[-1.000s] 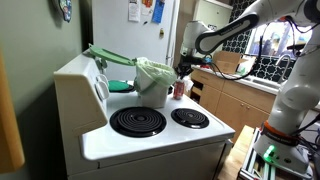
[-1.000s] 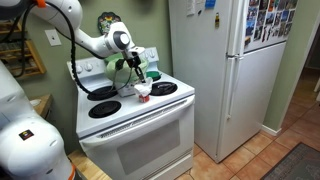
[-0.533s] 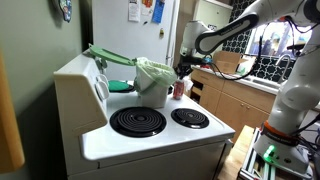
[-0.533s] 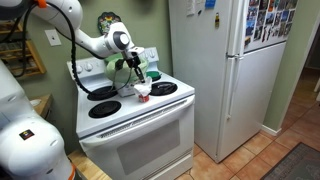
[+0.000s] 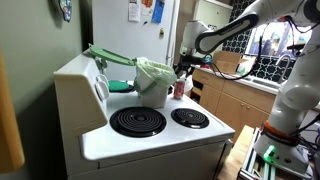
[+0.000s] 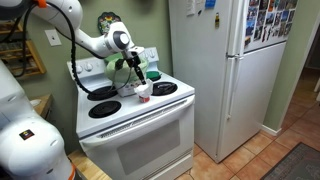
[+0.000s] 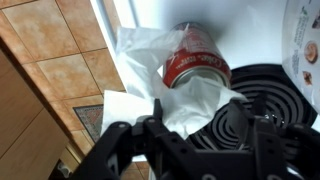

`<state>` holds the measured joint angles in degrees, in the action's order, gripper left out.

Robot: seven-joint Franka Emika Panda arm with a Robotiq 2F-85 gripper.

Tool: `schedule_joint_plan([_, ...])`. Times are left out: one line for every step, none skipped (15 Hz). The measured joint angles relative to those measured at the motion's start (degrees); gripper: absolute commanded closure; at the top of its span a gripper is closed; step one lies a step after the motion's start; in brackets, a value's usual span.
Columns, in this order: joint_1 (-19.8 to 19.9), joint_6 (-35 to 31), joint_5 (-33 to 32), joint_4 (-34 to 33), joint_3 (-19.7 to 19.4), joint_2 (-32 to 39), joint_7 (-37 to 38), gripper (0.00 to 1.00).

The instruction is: Put the piece of tissue on the red can and then put the can and piece of tissue in the white bin

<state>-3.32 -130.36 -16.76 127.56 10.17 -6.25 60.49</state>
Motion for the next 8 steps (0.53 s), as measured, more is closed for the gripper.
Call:
schedule_joint_plan([0.0,0.0,0.0,0.0,0.0,0.0,0.2,0.09])
schedule_joint_plan([0.0,0.0,0.0,0.0,0.0,0.0,0.3,0.12])
schedule_joint_plan([0.0,0.0,0.0,0.0,0.0,0.0,0.4,0.19])
schedule_joint_plan([0.0,0.0,0.0,0.0,0.0,0.0,0.6,0.14])
schedule_joint_plan([0.0,0.0,0.0,-0.1,0.0,0.0,0.8,0.14])
schedule_joint_plan([0.0,0.0,0.0,-0.1,0.0,0.0,1.1,0.11])
schedule_joint_plan([0.0,-0.1,0.0,-0.1,0.0,0.0,1.3,0.09])
schedule_joint_plan([0.0,-0.2,0.0,-0.1,-0.1,-0.1,1.4,0.08])
